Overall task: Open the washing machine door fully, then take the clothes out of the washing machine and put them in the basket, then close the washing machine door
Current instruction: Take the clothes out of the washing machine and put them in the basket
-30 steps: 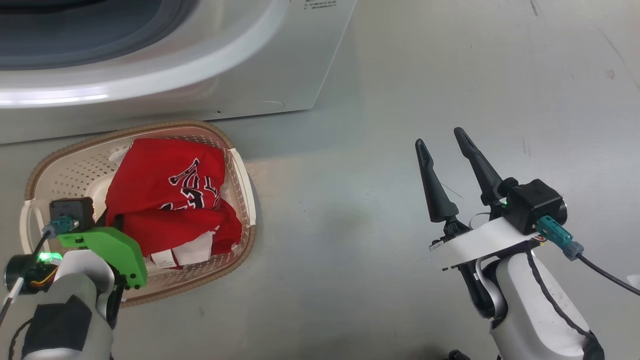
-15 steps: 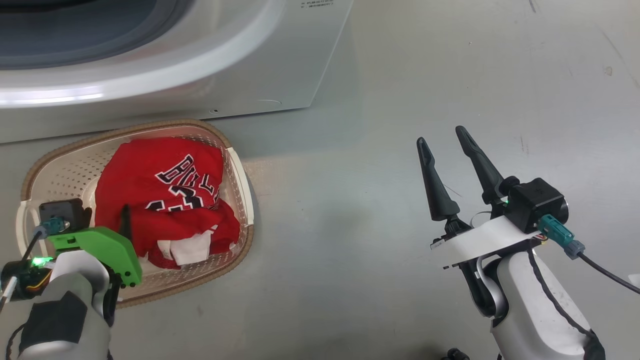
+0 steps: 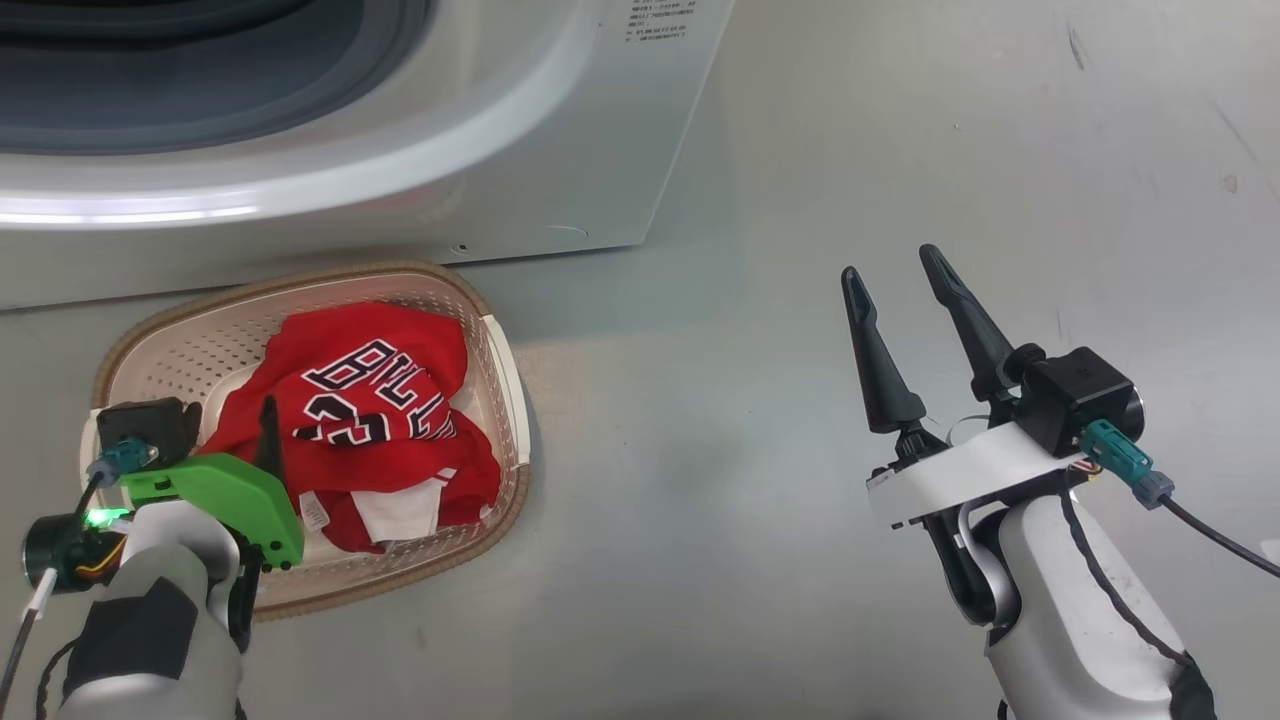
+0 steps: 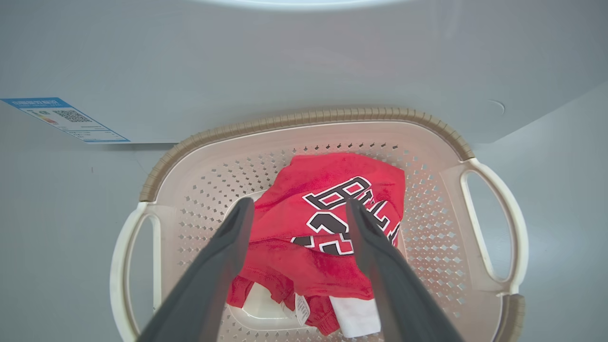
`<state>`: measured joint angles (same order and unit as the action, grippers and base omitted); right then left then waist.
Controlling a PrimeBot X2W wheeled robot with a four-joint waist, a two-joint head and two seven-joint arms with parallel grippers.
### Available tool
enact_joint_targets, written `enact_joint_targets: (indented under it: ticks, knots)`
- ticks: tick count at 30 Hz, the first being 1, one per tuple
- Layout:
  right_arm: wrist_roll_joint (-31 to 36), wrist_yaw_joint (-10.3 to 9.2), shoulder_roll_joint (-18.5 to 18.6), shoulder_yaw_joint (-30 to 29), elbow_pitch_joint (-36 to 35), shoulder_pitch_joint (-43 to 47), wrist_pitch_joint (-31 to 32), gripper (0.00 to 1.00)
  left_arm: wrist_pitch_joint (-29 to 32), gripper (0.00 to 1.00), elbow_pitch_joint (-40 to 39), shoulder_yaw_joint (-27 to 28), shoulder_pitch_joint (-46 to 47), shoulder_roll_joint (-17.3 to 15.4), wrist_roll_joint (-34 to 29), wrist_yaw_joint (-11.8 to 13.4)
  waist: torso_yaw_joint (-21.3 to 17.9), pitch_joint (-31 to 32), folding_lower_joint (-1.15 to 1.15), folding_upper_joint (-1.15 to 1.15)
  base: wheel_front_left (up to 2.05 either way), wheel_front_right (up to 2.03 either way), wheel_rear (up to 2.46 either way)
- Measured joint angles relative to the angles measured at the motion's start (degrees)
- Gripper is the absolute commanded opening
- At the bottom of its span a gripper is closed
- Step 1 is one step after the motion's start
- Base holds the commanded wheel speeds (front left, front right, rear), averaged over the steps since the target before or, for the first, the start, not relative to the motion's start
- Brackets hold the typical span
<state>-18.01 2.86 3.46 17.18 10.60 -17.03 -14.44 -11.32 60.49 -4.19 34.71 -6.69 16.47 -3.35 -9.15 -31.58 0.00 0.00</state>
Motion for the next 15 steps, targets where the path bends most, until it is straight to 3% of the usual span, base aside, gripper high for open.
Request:
enact_joint_targets:
  ticks: [15]
  knots:
    - [-0.57, 0.08, -0.03, -2.12, 1.65, 0.04, 0.0, 1.0, -2.96, 1.0, -3.14, -1.58, 0.04, 0.88, -1.23, -1.37, 2.08, 7.33, 0.0, 0.0, 0.0, 0.0, 0.0]
